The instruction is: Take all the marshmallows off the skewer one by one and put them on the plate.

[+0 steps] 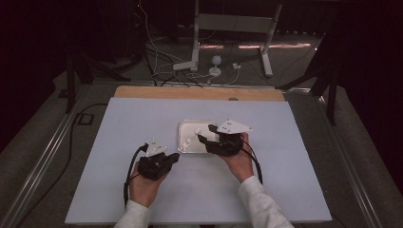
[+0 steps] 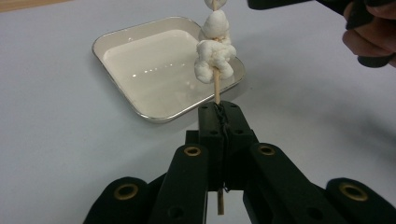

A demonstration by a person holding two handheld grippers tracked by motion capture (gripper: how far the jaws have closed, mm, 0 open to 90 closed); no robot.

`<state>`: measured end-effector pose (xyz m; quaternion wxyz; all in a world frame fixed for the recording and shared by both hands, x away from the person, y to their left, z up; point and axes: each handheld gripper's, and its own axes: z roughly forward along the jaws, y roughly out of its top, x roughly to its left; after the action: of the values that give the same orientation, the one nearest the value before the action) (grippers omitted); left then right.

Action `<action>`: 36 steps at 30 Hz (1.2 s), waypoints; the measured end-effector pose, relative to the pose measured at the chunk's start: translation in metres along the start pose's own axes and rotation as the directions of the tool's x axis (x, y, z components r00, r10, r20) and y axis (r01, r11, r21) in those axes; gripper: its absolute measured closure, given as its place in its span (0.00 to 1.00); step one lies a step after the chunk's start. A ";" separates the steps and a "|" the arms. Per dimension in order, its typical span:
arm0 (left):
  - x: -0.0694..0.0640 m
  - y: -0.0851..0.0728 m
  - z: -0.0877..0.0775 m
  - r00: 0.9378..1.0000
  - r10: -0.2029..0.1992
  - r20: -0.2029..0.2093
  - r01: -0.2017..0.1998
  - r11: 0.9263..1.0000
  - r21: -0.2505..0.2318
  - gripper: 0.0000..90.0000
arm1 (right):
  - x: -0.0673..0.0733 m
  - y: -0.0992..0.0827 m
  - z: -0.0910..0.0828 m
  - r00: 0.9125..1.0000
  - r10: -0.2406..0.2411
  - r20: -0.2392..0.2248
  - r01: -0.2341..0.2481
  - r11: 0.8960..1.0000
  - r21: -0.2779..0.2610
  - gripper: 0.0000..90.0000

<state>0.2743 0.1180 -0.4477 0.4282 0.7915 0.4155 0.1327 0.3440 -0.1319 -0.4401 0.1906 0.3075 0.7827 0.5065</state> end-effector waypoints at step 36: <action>-0.005 0.006 -0.008 0.999 0.050 -0.015 -0.050 0.999 -0.019 1.00 | 0.010 0.010 0.020 0.994 -0.068 0.089 0.061 0.995 0.078 0.88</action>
<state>0.2703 0.1170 -0.4380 0.4296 0.7964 0.3972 0.1530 0.3514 -0.1084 -0.4392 0.2308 0.3117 0.8012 0.4558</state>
